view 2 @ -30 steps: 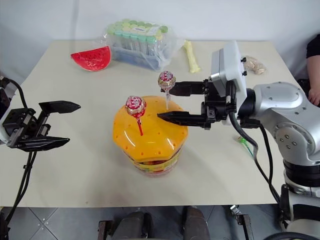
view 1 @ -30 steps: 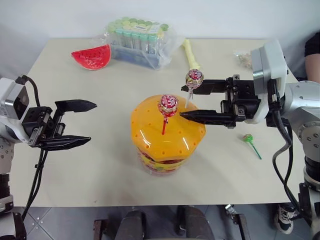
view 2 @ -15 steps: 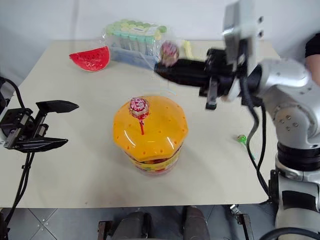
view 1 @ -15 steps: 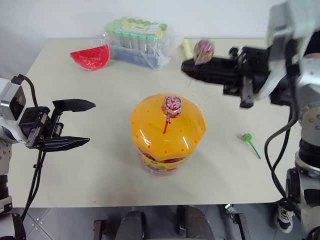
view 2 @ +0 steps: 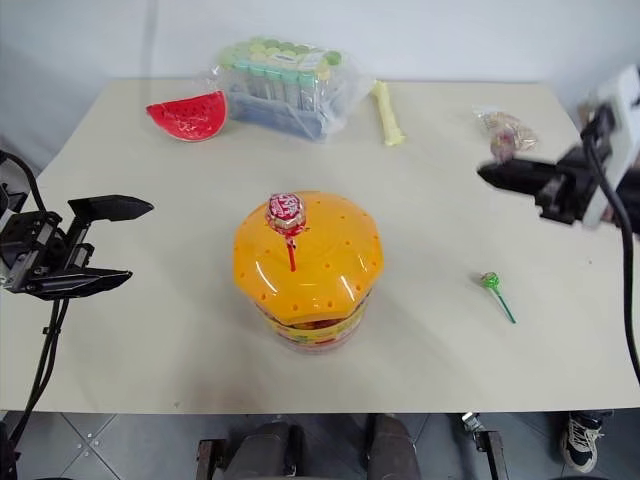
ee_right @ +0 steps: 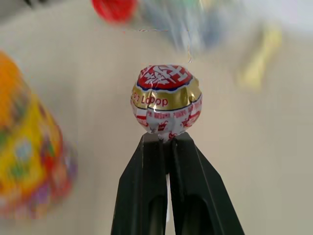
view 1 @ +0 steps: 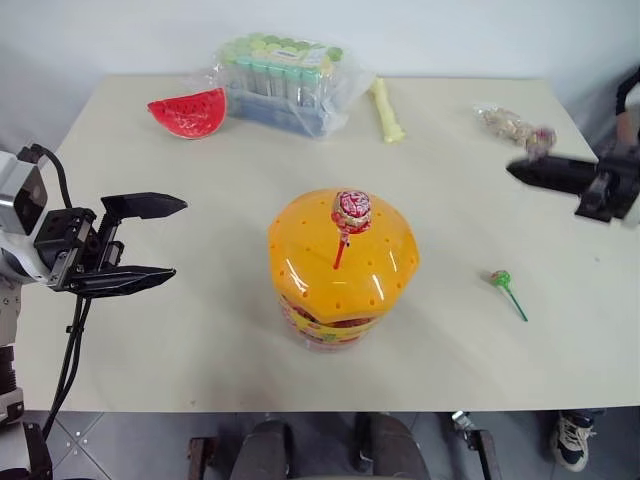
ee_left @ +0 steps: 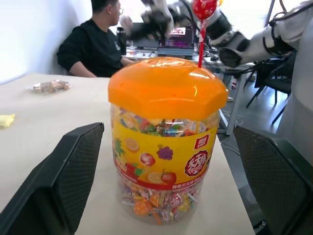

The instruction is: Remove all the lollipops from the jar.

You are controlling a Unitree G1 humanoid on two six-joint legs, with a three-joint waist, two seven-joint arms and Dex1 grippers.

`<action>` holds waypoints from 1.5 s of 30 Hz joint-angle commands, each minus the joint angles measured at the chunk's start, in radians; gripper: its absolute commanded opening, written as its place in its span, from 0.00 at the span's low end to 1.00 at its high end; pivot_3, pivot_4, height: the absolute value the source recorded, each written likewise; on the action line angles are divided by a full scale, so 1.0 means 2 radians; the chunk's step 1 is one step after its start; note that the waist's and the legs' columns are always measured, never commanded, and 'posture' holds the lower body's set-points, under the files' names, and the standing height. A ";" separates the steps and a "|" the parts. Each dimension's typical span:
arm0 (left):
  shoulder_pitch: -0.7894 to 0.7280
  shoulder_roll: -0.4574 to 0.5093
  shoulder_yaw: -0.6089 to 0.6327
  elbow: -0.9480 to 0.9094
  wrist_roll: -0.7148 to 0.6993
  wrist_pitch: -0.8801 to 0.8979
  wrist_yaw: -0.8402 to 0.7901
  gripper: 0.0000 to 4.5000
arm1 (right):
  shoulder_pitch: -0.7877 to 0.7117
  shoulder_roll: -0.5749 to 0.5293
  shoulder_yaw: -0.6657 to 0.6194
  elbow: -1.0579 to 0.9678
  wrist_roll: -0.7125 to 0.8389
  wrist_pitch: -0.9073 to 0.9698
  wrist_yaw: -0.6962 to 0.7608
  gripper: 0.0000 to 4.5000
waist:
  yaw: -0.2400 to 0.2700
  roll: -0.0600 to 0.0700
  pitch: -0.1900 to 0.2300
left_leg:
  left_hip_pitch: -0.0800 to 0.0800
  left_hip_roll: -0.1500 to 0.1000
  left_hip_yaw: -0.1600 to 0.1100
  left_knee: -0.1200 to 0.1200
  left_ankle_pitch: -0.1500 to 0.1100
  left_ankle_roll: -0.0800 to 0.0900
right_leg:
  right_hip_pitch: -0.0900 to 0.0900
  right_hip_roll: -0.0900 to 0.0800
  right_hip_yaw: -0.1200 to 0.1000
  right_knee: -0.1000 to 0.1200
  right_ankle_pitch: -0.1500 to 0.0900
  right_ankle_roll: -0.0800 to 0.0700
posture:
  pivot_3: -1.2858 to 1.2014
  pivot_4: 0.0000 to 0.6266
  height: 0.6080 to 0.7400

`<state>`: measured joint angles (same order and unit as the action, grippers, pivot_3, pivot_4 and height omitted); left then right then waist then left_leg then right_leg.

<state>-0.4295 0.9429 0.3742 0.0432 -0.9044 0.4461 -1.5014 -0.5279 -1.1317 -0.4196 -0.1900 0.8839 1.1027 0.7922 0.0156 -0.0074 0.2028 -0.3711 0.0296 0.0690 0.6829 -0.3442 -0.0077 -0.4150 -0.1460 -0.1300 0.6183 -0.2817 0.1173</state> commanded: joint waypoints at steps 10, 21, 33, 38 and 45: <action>0.015 -0.007 0.008 -0.025 -0.016 0.008 -0.033 1.00 | 0.198 -0.005 -0.075 0.079 -0.131 -0.035 -0.031 0.01 | 0.000 0.000 0.000 | 0.000 0.000 0.001 0.000 0.000 0.000 | 0.000 0.000 0.001 0.000 0.000 0.000 | 0.52 0.24 1.00; 0.051 -0.006 0.030 -0.064 -0.036 0.029 -0.014 1.00 | 0.059 0.071 0.019 0.249 -0.212 -0.128 -0.087 0.01 | -0.011 0.000 0.000 | 0.001 0.000 0.001 0.000 0.000 0.000 | 0.000 0.000 0.001 0.000 0.000 0.000 | 0.52 0.24 1.00; 0.137 -0.005 0.097 -0.137 -0.075 0.073 0.020 1.00 | 0.045 0.068 0.026 0.241 -0.219 -0.108 -0.063 0.53 | -0.007 0.000 0.000 | 0.001 0.000 0.001 0.001 0.000 0.000 | 0.000 0.000 0.001 0.000 0.000 0.001 | 0.52 0.24 1.00; 0.116 -0.015 0.078 -0.126 -0.067 0.063 0.020 1.00 | 0.095 0.060 -0.022 0.142 -0.181 -0.056 -0.046 0.90 | -0.006 0.001 0.000 | 0.000 0.000 0.001 0.001 0.000 0.000 | 0.000 0.000 0.001 0.000 0.000 0.001 | 0.52 0.24 1.00; 0.068 -0.023 0.039 -0.086 -0.045 0.043 0.002 1.00 | 0.133 0.058 -0.129 -0.050 -0.048 0.034 -0.001 0.99 | -0.006 0.001 0.000 | 0.001 0.000 0.001 0.001 0.000 0.000 | 0.000 0.000 0.001 0.001 0.000 0.001 | 0.52 0.24 1.00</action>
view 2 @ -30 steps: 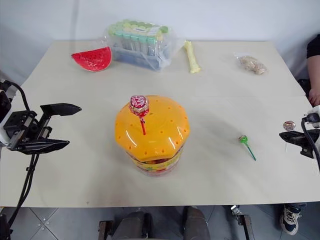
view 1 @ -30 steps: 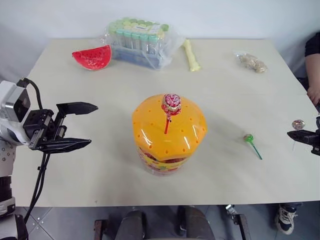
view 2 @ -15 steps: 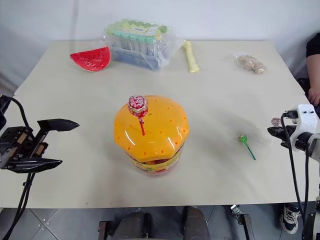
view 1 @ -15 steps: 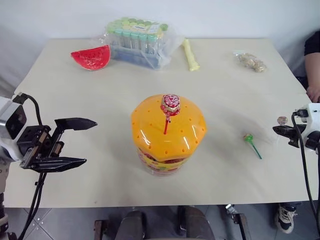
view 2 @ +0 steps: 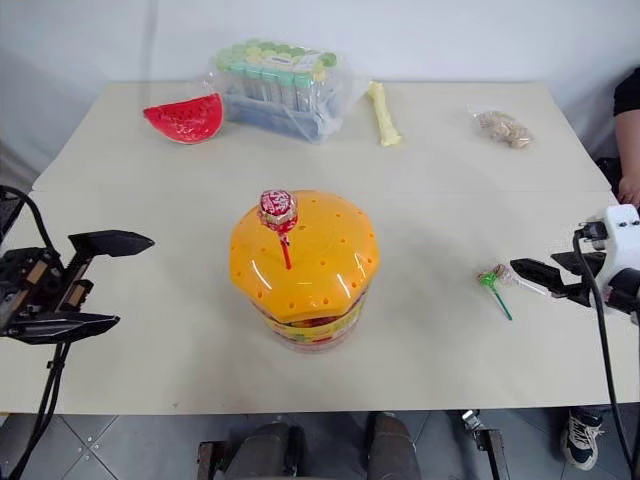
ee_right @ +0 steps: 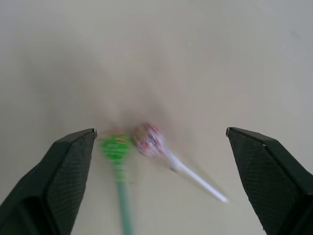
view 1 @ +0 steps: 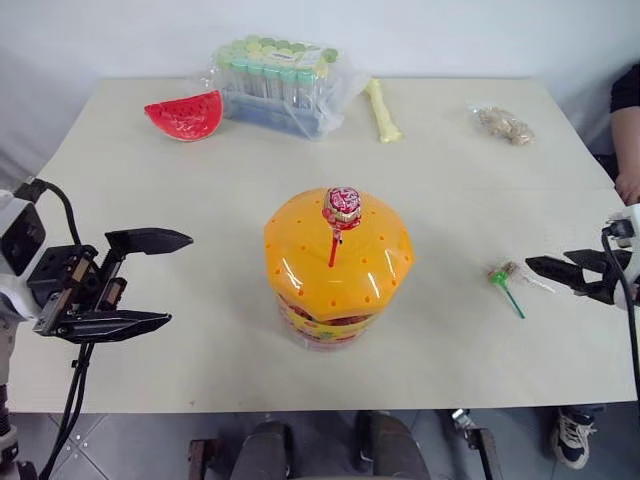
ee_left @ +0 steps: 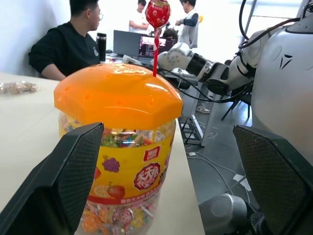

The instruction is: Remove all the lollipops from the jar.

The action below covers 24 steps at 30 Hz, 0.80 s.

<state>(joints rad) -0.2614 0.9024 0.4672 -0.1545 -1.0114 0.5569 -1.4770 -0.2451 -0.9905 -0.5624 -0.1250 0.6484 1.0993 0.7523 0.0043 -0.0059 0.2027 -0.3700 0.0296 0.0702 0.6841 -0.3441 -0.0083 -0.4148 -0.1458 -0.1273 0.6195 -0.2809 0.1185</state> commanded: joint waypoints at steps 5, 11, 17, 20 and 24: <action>-0.061 -0.010 -0.041 0.052 0.026 -0.025 -0.030 1.00 | -0.054 -0.022 -0.076 -0.185 0.190 0.077 0.017 0.99 | -0.002 0.000 0.000 | 0.000 0.000 0.000 0.000 0.000 0.000 | 0.000 0.000 0.000 0.000 0.000 0.000 | 0.52 0.24 1.00; -0.103 -0.012 -0.068 0.092 0.042 -0.038 -0.051 1.00 | -0.106 -0.051 -0.022 -0.255 0.281 0.053 0.031 0.99 | -0.001 0.000 0.000 | 0.000 0.000 0.000 0.000 0.000 0.000 | 0.000 0.000 0.000 0.000 0.000 0.000 | 0.52 0.24 1.00; -0.128 -0.010 -0.083 0.115 0.052 -0.049 -0.060 1.00 | -0.190 -0.032 0.082 -0.271 0.317 0.000 0.021 0.99 | -0.002 -0.001 0.000 | 0.000 0.000 0.000 0.000 0.000 0.000 | 0.000 0.000 0.000 -0.001 0.000 0.000 | 0.52 0.24 1.00; -0.129 -0.007 -0.082 0.115 0.051 -0.050 -0.060 1.00 | -0.232 -0.021 0.124 -0.272 0.329 -0.018 0.025 0.99 | -0.003 -0.001 0.000 | 0.000 0.000 0.000 0.000 0.000 0.000 | 0.000 0.000 0.000 -0.001 0.000 0.000 | 0.52 0.24 1.00; -0.129 -0.005 -0.079 0.112 0.050 -0.051 -0.058 1.00 | -0.271 -0.008 0.175 -0.269 0.300 -0.049 0.052 0.99 | -0.003 -0.001 0.000 | 0.000 0.000 0.000 0.000 0.000 0.000 | 0.000 0.000 0.000 -0.001 0.000 0.000 | 0.52 0.24 1.00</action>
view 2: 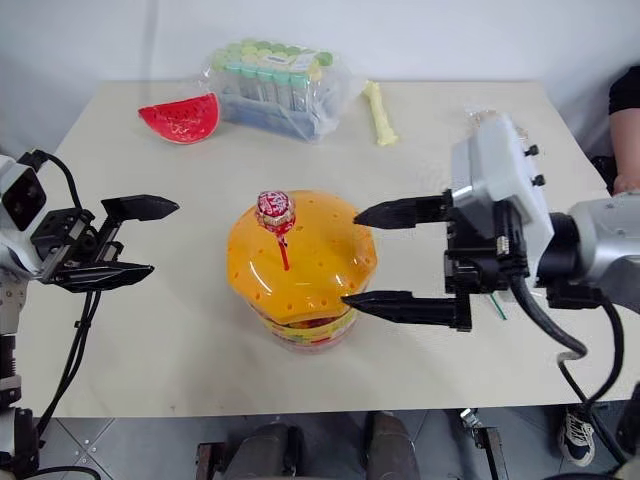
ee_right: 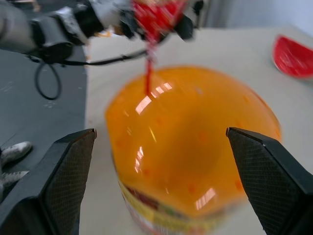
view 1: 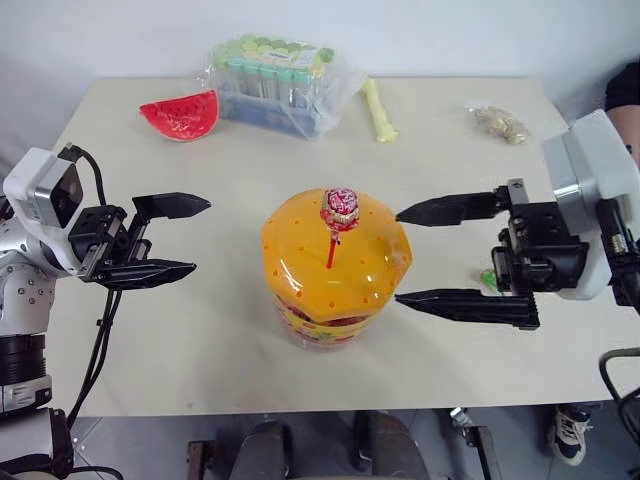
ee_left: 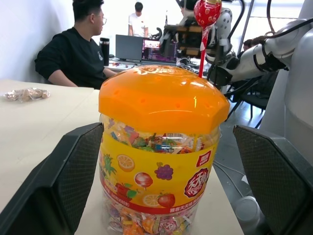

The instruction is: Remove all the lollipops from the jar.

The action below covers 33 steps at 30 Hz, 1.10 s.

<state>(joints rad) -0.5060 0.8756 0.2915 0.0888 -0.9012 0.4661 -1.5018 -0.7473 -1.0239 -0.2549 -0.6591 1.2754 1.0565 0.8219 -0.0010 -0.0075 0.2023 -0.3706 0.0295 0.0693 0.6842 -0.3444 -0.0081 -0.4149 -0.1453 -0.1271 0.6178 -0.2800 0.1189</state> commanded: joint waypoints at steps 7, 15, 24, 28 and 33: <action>0.002 0.015 0.019 -0.018 -0.009 -0.005 -0.044 1.00 | -0.058 0.062 0.084 0.022 -0.051 -0.070 0.043 0.99 | 0.000 0.000 0.000 | 0.000 0.000 0.000 0.000 0.000 0.000 | 0.000 0.000 0.000 0.000 0.000 0.000 | 0.52 0.24 1.00; 0.012 0.023 0.037 -0.049 -0.026 0.006 -0.040 1.00 | -0.073 0.126 0.129 0.070 -0.111 -0.117 0.075 0.95 | 0.000 0.000 0.000 | 0.000 0.000 0.000 0.000 0.000 0.000 | 0.000 0.000 0.000 0.000 0.000 0.000 | 0.52 0.24 1.00; 0.051 0.046 0.080 -0.098 -0.051 0.020 -0.032 1.00 | -0.100 0.155 0.152 0.109 -0.147 -0.127 0.106 0.34 | -0.002 0.000 0.000 | 0.000 0.000 0.000 0.000 0.000 0.000 | 0.000 0.000 0.000 0.000 0.000 0.000 | 0.52 0.24 1.00; 0.072 0.053 0.098 -0.113 -0.058 0.023 -0.027 1.00 | -0.107 0.160 0.152 0.117 -0.154 -0.127 0.120 0.03 | -0.001 0.000 0.000 | 0.000 0.000 0.000 0.000 0.000 0.000 | 0.000 0.000 0.000 0.000 0.000 0.000 | 0.52 0.24 1.00; 0.087 0.048 0.108 -0.127 -0.063 0.023 -0.018 1.00 | -0.114 0.167 0.146 0.133 -0.162 -0.131 0.131 0.01 | -0.001 0.000 0.000 | 0.000 0.000 0.000 0.000 0.000 0.000 | 0.000 0.000 0.000 0.001 0.000 0.000 | 0.52 0.24 1.00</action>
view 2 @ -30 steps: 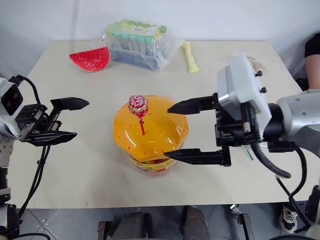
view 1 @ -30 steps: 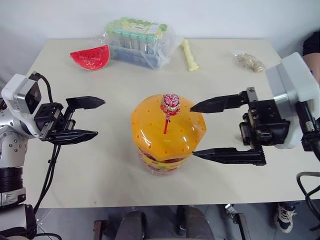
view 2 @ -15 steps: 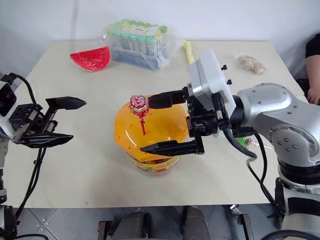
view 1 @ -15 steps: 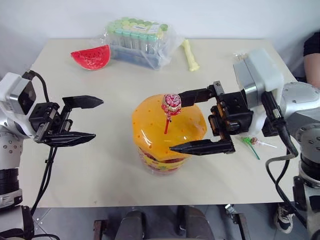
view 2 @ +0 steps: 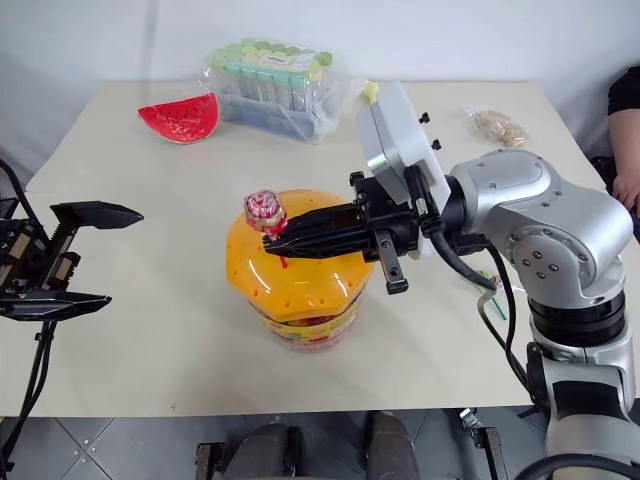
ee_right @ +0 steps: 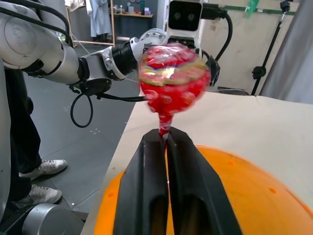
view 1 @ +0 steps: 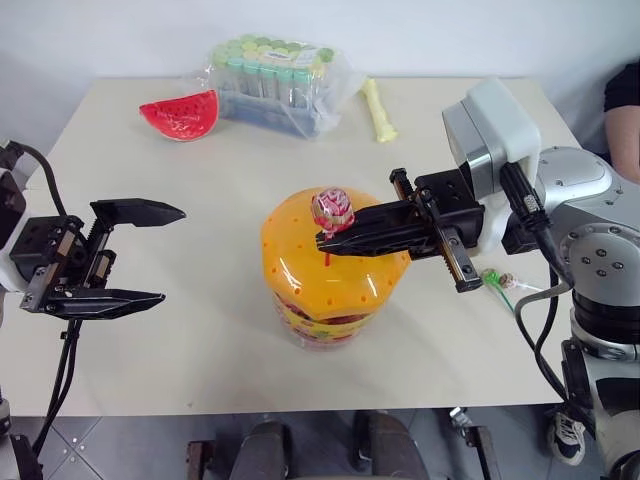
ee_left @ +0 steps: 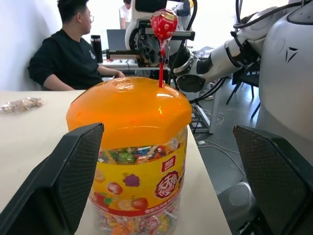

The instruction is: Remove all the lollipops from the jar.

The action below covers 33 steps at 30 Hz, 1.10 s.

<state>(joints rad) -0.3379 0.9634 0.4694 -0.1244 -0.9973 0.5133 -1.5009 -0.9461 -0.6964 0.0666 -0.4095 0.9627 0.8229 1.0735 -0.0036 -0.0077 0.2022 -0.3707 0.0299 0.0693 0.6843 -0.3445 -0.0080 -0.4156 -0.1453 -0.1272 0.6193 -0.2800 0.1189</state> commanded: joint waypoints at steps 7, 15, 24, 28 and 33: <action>0.004 0.000 0.018 -0.019 -0.016 -0.004 -0.014 1.00 | -0.055 0.013 -0.044 0.058 -0.005 -0.020 -0.003 0.01 | 0.000 0.000 0.000 | 0.000 0.000 0.000 0.000 0.000 0.000 | 0.000 0.000 0.000 0.000 0.000 0.000 | 0.52 0.24 1.00; -0.012 -0.009 0.001 -0.005 -0.009 -0.011 -0.014 1.00 | -0.079 -0.006 -0.091 0.106 -0.032 -0.032 -0.031 0.01 | 0.000 0.000 0.000 | 0.000 0.000 0.000 0.000 0.000 0.000 | -0.001 0.000 0.000 0.000 0.000 0.000 | 0.52 0.24 1.00; -0.021 -0.012 -0.010 0.009 -0.004 -0.016 -0.019 1.00 | -0.056 -0.171 -0.069 0.193 -0.143 0.063 -0.082 0.01 | 0.000 0.000 0.000 | -0.001 0.000 0.001 0.000 0.000 0.000 | -0.001 0.000 0.000 0.000 0.000 0.000 | 0.52 0.24 1.00; -0.024 -0.017 -0.018 0.011 -0.002 -0.019 -0.018 1.00 | 0.003 -0.200 -0.039 0.253 -0.192 0.059 -0.071 0.01 | 0.000 -0.001 0.000 | -0.001 0.000 0.002 0.000 0.000 0.001 | -0.001 0.000 0.001 -0.001 0.000 0.000 | 0.52 0.24 1.00; -0.021 -0.019 -0.020 0.007 -0.003 -0.017 -0.014 1.00 | 0.029 -0.173 0.022 0.359 -0.284 0.008 -0.081 0.01 | -0.005 0.000 0.000 | -0.001 0.000 0.004 -0.001 0.000 0.001 | -0.002 0.000 0.003 0.000 0.000 0.000 | 0.52 0.24 1.00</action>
<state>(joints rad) -0.3783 0.9189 0.4132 -0.1022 -1.0042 0.4855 -1.5005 -0.8783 -1.0511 0.0954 0.2549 0.4610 0.8849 0.9343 -0.0142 -0.0074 0.2024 -0.3717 0.0297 0.0772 0.6833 -0.3451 -0.0070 -0.4204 -0.1454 -0.1220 0.6193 -0.2797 0.1194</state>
